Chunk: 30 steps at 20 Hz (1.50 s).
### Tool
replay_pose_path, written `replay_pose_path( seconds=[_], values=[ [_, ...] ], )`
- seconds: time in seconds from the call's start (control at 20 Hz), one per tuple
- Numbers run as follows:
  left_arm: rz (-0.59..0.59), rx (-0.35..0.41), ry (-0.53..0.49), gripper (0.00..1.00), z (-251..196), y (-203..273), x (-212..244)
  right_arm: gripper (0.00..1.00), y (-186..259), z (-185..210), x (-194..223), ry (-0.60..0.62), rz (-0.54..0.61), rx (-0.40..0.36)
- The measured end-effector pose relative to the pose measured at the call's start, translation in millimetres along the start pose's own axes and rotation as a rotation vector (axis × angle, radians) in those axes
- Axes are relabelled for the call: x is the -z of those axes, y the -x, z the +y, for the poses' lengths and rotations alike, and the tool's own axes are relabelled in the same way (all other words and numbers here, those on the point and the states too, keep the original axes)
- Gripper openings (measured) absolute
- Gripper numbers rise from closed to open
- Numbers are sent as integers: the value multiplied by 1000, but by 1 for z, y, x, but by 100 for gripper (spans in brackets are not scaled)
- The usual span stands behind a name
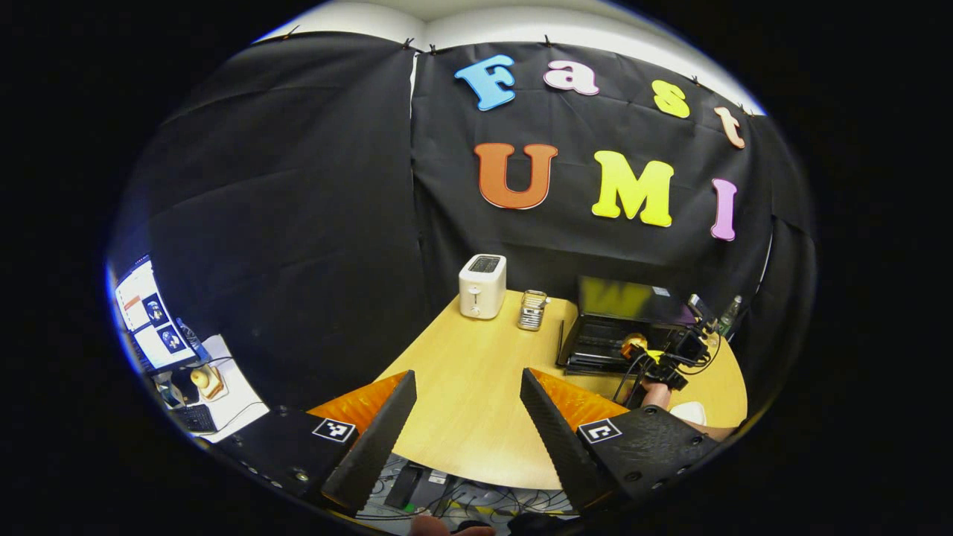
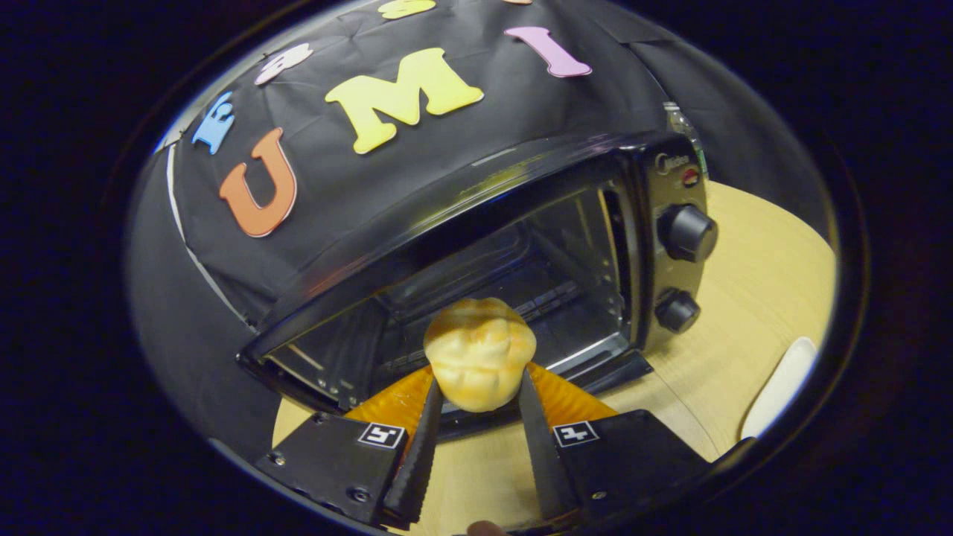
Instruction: Open the electric oven with the left hand, put the food in, and close the electric oven.
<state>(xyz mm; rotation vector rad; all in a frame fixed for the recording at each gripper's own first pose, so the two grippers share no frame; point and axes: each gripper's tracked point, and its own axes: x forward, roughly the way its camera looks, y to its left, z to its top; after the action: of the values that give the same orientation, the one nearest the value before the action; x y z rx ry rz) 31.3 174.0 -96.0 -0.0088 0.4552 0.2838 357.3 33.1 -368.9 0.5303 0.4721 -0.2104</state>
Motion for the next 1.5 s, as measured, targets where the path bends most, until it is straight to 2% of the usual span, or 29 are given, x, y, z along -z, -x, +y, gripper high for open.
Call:
replay_pose_path(
  seconds=[0.25, 0.35, 0.5, 0.7, 0.75, 0.8, 1.15, 1.35, 1.5],
  values=[
    [-7, -40, -9, 93, 20, 3, 0, 58, -18, 10, 0, 22, -36, 4],
    [-2, -40, -5, 93, 21, 4, 4, 61, -21, 13, 5, 37, -32, 6],
    [-2, -32, 6, 93, 21, 7, 7, 75, -18, 21, 8, 66, -28, -10],
    [-2, -1, 25, 93, 9, 12, 11, 80, -4, 26, 10, 127, -28, -29],
    [-5, 7, 24, 93, 6, 14, 12, 84, 1, 27, 13, 138, -12, -39],
    [-7, 15, 27, 93, 2, 16, 11, 96, 7, 27, 15, 146, -4, -48],
    [-28, 82, 59, 93, -39, 17, 22, 96, 97, 24, 16, 246, 13, -131],
    [-30, 168, 43, 93, -79, 4, 30, 96, 159, 14, 2, 302, 16, -187],
    [-11, 235, 37, 93, -110, -11, 43, 96, 203, -5, -20, 358, -7, -185]
  ],
)
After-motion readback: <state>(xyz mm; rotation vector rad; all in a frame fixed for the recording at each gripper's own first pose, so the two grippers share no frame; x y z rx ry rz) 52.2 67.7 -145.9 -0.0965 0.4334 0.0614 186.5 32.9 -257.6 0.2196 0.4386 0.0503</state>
